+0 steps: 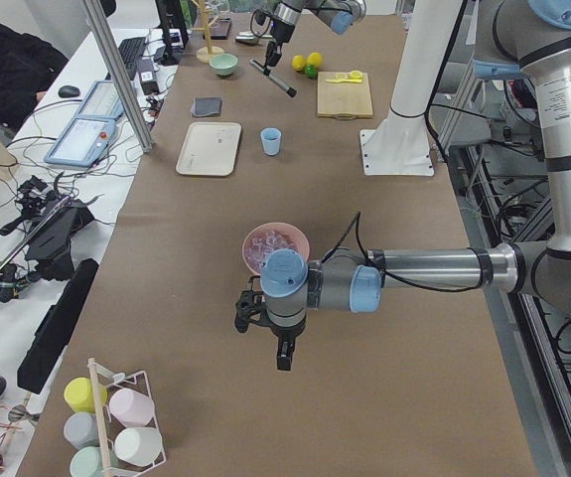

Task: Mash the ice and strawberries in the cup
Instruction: 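Lift the muddler out of the cup with the right gripper, then carry the muddler back to its spot and lay it down, opening the right gripper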

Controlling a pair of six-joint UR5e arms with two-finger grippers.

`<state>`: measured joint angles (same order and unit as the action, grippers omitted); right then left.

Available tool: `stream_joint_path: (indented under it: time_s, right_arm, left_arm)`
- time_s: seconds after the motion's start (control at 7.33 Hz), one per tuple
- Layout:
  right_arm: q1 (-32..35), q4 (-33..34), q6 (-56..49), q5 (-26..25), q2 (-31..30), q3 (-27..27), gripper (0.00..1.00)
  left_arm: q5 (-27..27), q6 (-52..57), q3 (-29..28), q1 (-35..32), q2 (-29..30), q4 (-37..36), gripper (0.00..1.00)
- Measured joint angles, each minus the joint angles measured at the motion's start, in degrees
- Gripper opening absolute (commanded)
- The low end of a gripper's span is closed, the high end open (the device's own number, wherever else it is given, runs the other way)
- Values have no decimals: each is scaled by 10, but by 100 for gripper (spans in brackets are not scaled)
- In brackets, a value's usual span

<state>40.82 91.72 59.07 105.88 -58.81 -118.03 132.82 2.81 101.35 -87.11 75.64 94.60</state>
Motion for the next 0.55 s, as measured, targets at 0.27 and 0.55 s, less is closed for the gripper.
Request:
stream_joint_path:
  time_s: [0.27,0.55]
  right_arm:
    - [52,100,-13,123,-25,19,0]
    - [103,119,-95,219,-45,89,0]
  left_arm:
    - [-1,1,1,0,0,8,99]
    - [-4,1,4,-1,0,11,99]
